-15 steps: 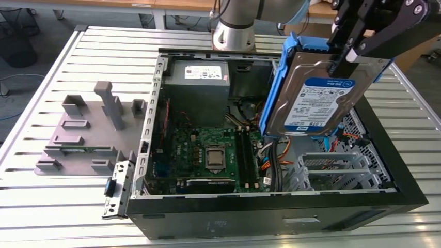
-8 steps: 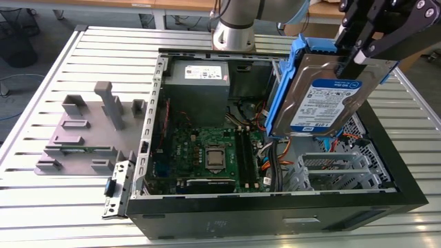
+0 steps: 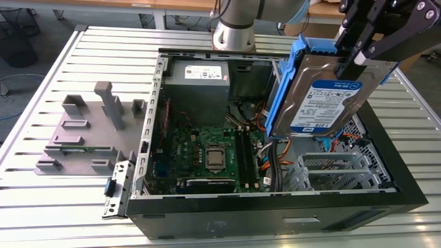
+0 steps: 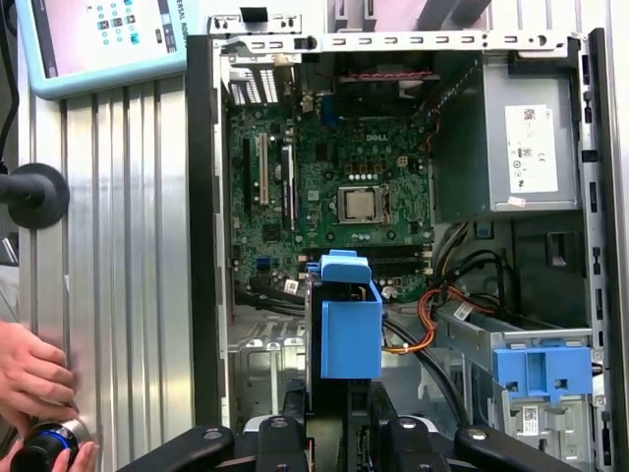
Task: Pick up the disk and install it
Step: 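Pick up the disk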
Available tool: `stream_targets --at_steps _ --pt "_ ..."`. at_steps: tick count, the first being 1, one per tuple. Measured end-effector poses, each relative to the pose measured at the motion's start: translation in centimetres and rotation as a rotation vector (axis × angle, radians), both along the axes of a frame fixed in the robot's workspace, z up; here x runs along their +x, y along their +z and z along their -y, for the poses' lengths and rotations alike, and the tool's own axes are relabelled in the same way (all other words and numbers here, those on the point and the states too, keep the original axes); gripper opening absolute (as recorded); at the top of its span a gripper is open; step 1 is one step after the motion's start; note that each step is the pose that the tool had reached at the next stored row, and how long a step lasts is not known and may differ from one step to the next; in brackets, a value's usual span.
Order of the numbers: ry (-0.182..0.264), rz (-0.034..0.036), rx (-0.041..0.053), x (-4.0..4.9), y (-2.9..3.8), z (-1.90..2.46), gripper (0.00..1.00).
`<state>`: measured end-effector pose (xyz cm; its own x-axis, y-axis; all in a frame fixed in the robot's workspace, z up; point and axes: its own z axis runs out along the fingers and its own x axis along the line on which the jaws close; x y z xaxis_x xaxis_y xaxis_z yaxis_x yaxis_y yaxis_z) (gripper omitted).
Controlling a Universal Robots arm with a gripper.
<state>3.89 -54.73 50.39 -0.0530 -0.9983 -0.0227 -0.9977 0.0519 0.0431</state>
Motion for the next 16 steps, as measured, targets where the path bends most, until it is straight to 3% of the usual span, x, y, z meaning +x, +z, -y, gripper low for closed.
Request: stream_targets --at_steps 9,16 --pt "0.0 -0.0001 -0.0005 0.04 -0.19 0.11 0.35" --pt "0.0 -0.0001 -0.0004 0.97 -0.26 0.12 0.35"
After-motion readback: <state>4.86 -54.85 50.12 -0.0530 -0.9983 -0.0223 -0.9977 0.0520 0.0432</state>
